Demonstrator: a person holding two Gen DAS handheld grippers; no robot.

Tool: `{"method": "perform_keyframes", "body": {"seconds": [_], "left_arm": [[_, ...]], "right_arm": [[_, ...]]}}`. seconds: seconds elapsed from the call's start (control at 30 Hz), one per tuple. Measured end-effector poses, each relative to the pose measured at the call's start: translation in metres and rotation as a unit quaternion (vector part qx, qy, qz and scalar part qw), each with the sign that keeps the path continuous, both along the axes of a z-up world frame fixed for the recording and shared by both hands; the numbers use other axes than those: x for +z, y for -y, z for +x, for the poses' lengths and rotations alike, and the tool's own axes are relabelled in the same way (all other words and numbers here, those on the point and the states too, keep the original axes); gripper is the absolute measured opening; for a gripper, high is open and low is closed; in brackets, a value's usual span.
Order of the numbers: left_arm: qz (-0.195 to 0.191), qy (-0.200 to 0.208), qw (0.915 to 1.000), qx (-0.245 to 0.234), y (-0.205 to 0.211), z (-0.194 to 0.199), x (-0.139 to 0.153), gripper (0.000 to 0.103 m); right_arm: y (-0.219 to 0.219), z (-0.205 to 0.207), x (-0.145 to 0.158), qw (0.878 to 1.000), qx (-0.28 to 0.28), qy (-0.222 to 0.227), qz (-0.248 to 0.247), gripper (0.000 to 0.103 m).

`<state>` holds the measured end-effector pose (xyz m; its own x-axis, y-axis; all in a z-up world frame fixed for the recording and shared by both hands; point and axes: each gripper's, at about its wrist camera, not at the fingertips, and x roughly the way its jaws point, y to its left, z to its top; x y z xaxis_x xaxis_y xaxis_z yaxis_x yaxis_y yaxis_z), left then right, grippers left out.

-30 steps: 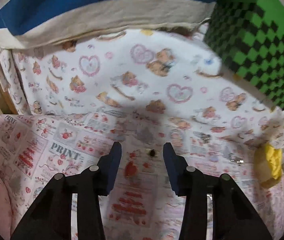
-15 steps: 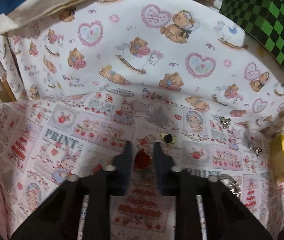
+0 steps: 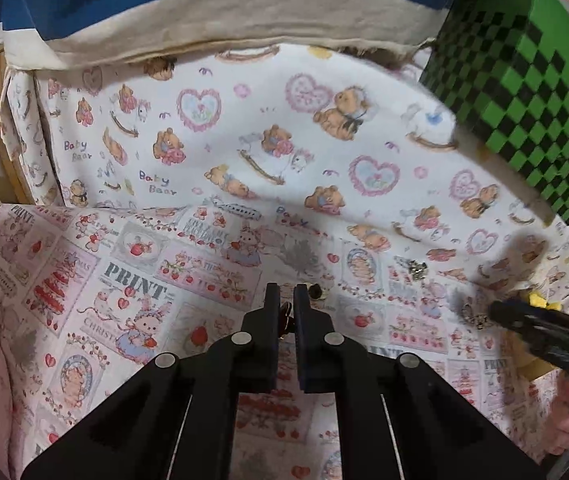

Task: Organize jewelry
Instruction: 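Grasp the small silver earring with the right tool while the left tool carries the heart earring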

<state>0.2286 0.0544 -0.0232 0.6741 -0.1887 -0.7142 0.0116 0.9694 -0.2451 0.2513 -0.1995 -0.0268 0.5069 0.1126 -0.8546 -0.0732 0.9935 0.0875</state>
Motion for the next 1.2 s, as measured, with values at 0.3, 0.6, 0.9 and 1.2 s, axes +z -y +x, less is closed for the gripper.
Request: {"method": "perform_keyframes", "body": {"seconds": [0.3, 0.6, 0.9, 1.2], "left_arm": [[0.044, 0.021, 0.9988, 0.005, 0.007, -0.004, 0.01, 0.006], [0.055, 0.038, 0.9977, 0.014, 0.005, -0.008, 0.015, 0.006], [0.053, 0.079, 0.9954, -0.001, 0.015, -0.032, 0.038, 0.006], [0.084, 0.136, 0.9864, -0.037, 0.048, -0.065, 0.063, 0.006]], "right_arm": [[0.006, 0.011, -0.024, 1.0, -0.016, -0.018, -0.012, 0.022], [0.014, -0.009, -0.023, 1.0, -0.015, -0.005, 0.011, 0.016], [0.042, -0.074, 0.003, 0.995, -0.005, 0.059, 0.078, 0.016], [0.071, -0.111, 0.049, 0.991, -0.003, 0.112, 0.079, 0.016]]}}
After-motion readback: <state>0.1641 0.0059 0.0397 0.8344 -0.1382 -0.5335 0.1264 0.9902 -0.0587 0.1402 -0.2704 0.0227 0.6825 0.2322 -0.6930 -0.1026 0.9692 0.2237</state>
